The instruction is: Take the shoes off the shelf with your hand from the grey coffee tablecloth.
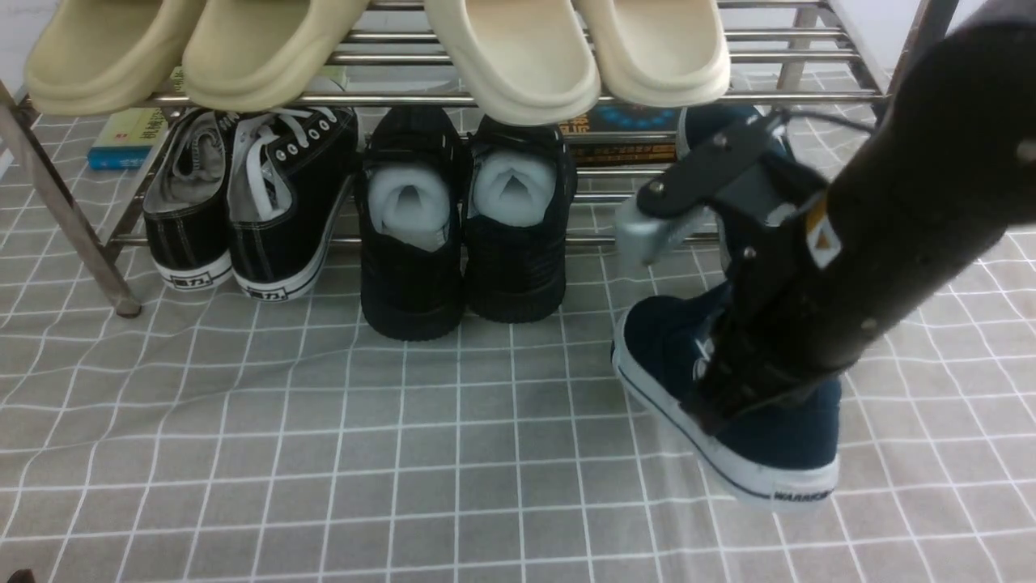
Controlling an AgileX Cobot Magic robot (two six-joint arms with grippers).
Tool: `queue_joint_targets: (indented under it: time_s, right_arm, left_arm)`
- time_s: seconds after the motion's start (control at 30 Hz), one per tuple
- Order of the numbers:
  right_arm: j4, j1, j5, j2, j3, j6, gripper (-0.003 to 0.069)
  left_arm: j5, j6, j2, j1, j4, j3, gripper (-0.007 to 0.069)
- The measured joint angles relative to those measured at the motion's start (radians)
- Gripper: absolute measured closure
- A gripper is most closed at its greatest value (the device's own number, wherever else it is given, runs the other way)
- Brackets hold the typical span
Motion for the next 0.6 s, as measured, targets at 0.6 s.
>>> queue_joint_targets:
  time_s: [0.6]
  right_arm:
    - [-0.008, 0.001, -0.193, 0.121, 0.036, 0.23, 0.0582]
  left_arm:
    - [0.0, 0.0, 0.0, 0.0, 0.0, 0.0, 0.0383]
